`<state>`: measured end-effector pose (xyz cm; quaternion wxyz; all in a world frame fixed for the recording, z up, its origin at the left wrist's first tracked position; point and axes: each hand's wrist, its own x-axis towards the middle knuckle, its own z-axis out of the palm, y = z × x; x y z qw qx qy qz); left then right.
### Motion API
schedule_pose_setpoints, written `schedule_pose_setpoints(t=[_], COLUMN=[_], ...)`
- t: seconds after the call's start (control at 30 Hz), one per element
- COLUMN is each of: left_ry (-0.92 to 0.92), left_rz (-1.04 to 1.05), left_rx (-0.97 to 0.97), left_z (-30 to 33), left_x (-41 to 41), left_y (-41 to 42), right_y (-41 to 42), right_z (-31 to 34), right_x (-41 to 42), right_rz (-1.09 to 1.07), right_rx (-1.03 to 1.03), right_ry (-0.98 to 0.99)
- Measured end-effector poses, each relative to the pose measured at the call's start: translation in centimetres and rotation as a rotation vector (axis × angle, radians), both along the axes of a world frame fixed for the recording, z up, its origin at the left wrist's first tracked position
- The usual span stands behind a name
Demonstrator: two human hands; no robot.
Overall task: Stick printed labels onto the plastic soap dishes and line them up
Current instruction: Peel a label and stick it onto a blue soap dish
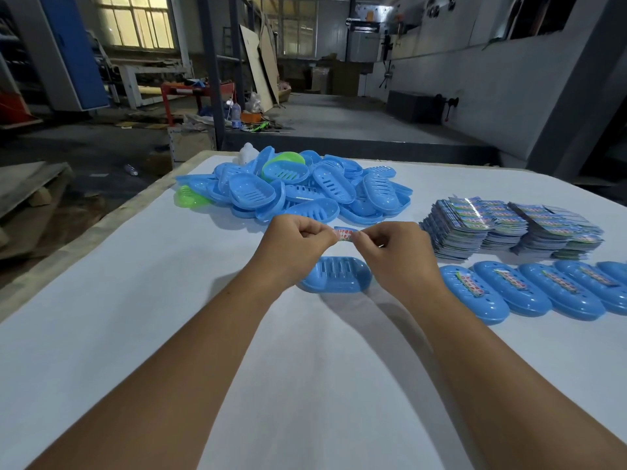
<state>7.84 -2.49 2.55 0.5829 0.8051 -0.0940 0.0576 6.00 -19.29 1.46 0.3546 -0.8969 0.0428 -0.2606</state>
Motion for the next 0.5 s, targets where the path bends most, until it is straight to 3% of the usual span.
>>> schedule_pose_setpoints(t=[0.27, 0.5], left_ry=[0.153, 0.270], left_rz=[0.066, -0.029], left_rx=[0.106, 0.107], left_z=[0.5, 0.0], left_x=[0.1, -0.2], left_y=[1.0, 1.3], right_y=[-0.4, -0.9], right_z=[0.5, -0.1], right_x=[-0.2, -0.1], right_rz=[0.161, 0.185], right_rx=[0.259, 0.148], right_ry=[0.119, 0.280])
